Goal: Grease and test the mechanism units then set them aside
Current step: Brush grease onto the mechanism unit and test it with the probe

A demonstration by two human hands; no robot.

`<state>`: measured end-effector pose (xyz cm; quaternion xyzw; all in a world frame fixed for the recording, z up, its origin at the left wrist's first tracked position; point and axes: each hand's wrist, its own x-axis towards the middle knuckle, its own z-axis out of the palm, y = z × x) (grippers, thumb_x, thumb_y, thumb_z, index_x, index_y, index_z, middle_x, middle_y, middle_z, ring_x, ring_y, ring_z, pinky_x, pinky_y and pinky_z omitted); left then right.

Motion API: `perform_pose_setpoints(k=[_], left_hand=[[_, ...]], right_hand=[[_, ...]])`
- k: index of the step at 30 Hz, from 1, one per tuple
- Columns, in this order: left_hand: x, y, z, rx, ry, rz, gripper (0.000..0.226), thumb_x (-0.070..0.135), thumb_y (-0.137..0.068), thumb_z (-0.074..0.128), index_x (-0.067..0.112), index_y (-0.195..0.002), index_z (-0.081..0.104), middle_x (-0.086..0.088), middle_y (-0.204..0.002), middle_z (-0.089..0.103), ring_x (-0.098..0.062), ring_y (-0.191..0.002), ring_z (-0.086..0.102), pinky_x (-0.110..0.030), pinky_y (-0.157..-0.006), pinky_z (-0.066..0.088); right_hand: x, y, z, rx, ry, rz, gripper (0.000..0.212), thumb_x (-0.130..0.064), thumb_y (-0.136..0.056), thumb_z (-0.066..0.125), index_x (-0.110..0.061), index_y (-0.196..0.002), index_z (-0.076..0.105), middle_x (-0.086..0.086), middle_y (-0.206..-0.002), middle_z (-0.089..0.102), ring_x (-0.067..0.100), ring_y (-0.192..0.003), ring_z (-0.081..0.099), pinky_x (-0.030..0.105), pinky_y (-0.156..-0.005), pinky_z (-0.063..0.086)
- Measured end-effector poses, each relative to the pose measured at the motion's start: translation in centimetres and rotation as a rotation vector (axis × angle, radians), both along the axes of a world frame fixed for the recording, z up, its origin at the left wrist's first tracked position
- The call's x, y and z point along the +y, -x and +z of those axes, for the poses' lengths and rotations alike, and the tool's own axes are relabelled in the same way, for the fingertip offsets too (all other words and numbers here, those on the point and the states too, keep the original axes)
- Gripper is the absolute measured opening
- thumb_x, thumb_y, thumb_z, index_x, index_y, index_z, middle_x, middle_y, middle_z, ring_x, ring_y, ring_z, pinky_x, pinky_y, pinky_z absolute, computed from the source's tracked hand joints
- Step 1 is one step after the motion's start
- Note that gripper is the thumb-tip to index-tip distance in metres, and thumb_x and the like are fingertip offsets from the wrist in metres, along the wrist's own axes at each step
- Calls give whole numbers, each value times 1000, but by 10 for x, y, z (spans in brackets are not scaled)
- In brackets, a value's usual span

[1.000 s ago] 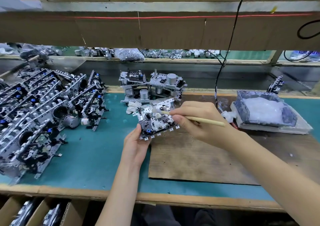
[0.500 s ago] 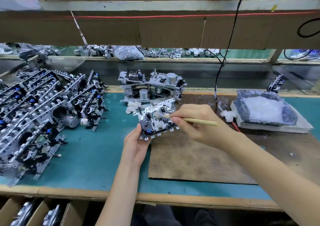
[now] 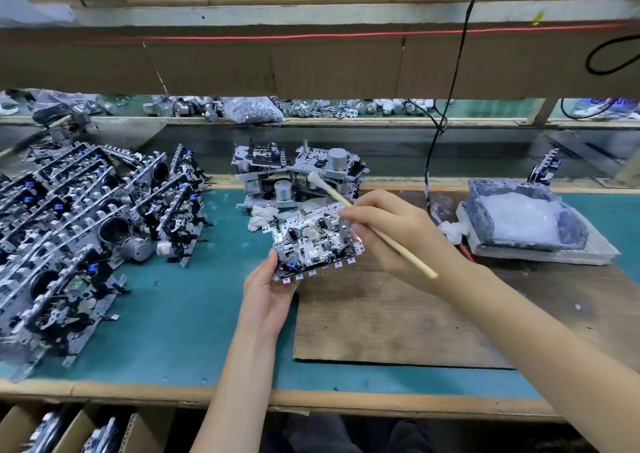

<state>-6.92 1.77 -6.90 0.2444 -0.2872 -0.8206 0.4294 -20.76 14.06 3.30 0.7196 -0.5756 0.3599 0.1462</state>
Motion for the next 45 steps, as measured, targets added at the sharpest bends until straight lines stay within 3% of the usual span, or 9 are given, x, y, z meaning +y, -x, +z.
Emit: perform_pose_setpoints(k=[7, 9, 12, 19, 26, 30, 34, 38, 45], left_hand=[[0, -2, -1, 3, -34, 9, 46, 15, -100, 39, 11, -69, 73, -1, -71, 72, -11, -62, 68, -19, -52, 53], [1, -2, 0, 4, -51, 22, 37, 16, -100, 39, 10, -78, 69, -1, -73, 72, -12, -64, 68, -19, -53, 53], [0, -2, 0, 46, -85, 28, 54, 17, -100, 38, 13, -62, 76, 0, -73, 73, -10, -63, 68, -19, -53, 53], [-1, -2, 1, 65, -169, -4, 25, 21, -99, 39, 10, -92, 61, -3, -83, 72, -15, -75, 65, -21, -55, 54], [-2, -1, -1, 39, -162, -18, 28, 22, -99, 38, 10, -93, 63, -4, -88, 72, -18, -85, 62, -23, -56, 55], [-2, -1, -1, 65, -115, -13, 50, 22, -99, 37, 13, -71, 78, -3, -87, 74, -13, -74, 71, -23, -59, 56], [-2, -2, -1, 82, -72, -17, 55, 21, -100, 37, 15, -64, 78, -1, -82, 74, -10, -70, 70, -20, -57, 55], [-1, -2, 2, 66, -38, -27, 54, 20, -100, 37, 15, -67, 78, -1, -84, 75, -11, -73, 71, -22, -60, 57], [1, -2, 4, 20, -32, -18, 48, 18, -99, 38, 11, -73, 78, -2, -83, 74, -9, -71, 70, -20, -57, 55]], right_hand=[[-3, 18, -14, 32, -182, -209, 32, 5, -83, 55, 3, -113, 61, 19, -103, 65, 37, -90, 61, 49, -78, 48], [-4, 24, -19, 38, -267, -288, 35, -5, -87, 55, -1, -121, 56, 16, -113, 62, 35, -102, 56, 47, -87, 43], [-6, 30, -25, 123, -384, -393, 40, -34, -90, 56, -9, -122, 55, 7, -114, 60, 29, -106, 52, 41, -89, 40], [-12, 36, -31, 260, -397, -482, 36, -45, -92, 47, -22, -118, 55, -3, -110, 57, 21, -106, 45, 31, -77, 24], [-12, 36, -24, 255, -376, -469, 32, -40, -93, 48, -20, -117, 57, -2, -106, 58, 21, -102, 44, 31, -73, 19], [-12, 39, -26, 262, -405, -473, 34, -42, -93, 46, -21, -118, 56, -3, -110, 57, 21, -105, 43, 31, -73, 20], [-8, 32, -21, 143, -317, -406, 36, -33, -91, 54, -14, -120, 59, 4, -115, 61, 28, -106, 51, 36, -82, 35], [-3, 13, -1, -286, -193, -51, 27, -10, -92, 52, 0, -114, 63, 15, -95, 67, 30, -86, 63, 35, -81, 49], [8, -12, 10, -95, -151, 89, 16, -1, -83, 57, 5, -93, 68, 12, -77, 65, 15, -68, 59, 25, -64, 47]])
